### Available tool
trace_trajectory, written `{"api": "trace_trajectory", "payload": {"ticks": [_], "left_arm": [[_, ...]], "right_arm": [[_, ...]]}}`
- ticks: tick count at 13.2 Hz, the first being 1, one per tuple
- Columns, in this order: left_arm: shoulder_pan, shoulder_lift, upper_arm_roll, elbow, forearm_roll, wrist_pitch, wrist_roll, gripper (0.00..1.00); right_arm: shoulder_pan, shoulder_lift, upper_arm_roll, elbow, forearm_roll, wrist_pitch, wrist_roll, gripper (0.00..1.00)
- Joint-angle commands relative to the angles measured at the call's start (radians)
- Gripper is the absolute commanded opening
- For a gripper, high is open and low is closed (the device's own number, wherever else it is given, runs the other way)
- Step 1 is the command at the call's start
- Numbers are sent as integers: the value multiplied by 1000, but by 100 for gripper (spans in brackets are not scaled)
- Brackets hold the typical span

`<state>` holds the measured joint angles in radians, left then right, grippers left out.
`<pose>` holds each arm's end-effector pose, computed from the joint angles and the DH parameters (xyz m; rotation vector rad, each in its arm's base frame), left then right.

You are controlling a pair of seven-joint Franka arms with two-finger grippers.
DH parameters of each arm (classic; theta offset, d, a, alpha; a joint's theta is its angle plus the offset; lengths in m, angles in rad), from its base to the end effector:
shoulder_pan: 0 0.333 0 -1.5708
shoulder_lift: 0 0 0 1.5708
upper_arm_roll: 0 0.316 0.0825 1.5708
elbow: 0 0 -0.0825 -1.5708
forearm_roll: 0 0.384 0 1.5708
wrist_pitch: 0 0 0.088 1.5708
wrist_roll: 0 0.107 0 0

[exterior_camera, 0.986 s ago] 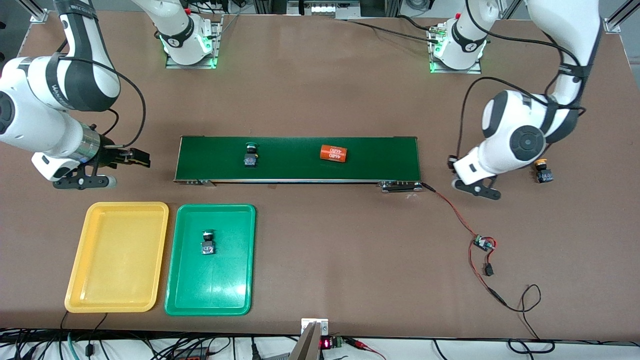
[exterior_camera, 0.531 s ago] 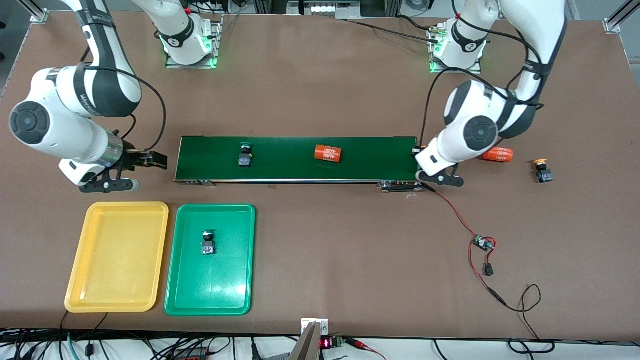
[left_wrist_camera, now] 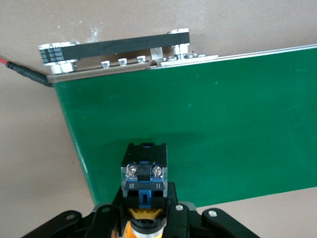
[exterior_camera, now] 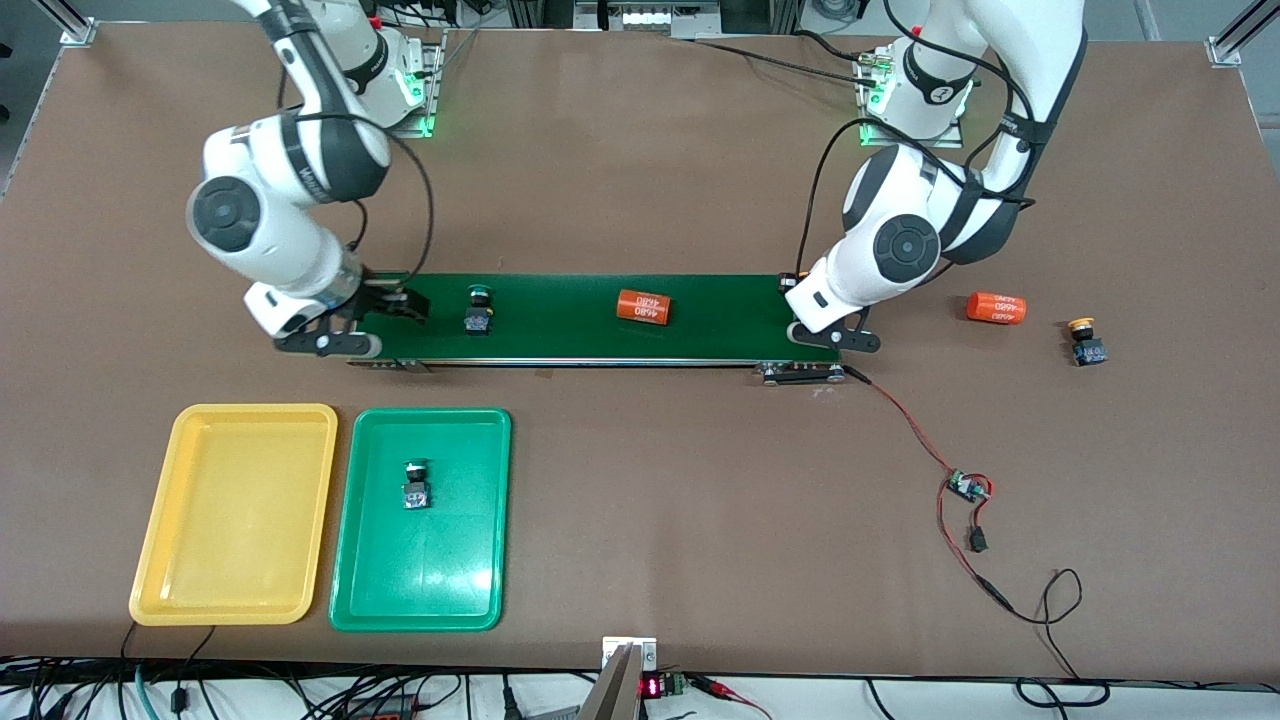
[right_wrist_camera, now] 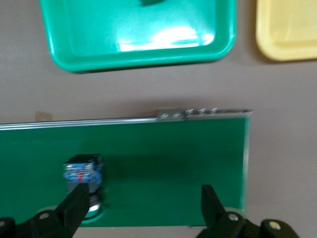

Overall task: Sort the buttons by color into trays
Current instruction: 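Grasp the red button with the right gripper and carry it to tray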

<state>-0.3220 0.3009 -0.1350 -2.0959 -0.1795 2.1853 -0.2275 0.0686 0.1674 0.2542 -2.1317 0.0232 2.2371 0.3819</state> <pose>0.4978 -0.2514 0.2630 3.0174 -0.1638 -0.3906 0.5283 0.1757 0.3275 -3.1007 0.1182 0.1150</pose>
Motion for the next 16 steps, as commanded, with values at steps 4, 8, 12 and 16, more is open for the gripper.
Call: {"api": "trace_trajectory", "payload": {"ticks": [4,8,12,16], "left_arm": [[-9,23,8,-7,-23,57,-1,9],[-9,-2,8,-3,-23,38,13,100],[26,-101,20,8,-22,-109,10,100],[157,-111,28,5,-9,-183,13,100]], "right_arm": [[54,18,30,-65,-118,127,219,100],[88,66,30,-65,-134,157,252,100],[88,106,30,-77,-184,193,252,91],[86,106,28,-88,-230,197,250,35]]}}
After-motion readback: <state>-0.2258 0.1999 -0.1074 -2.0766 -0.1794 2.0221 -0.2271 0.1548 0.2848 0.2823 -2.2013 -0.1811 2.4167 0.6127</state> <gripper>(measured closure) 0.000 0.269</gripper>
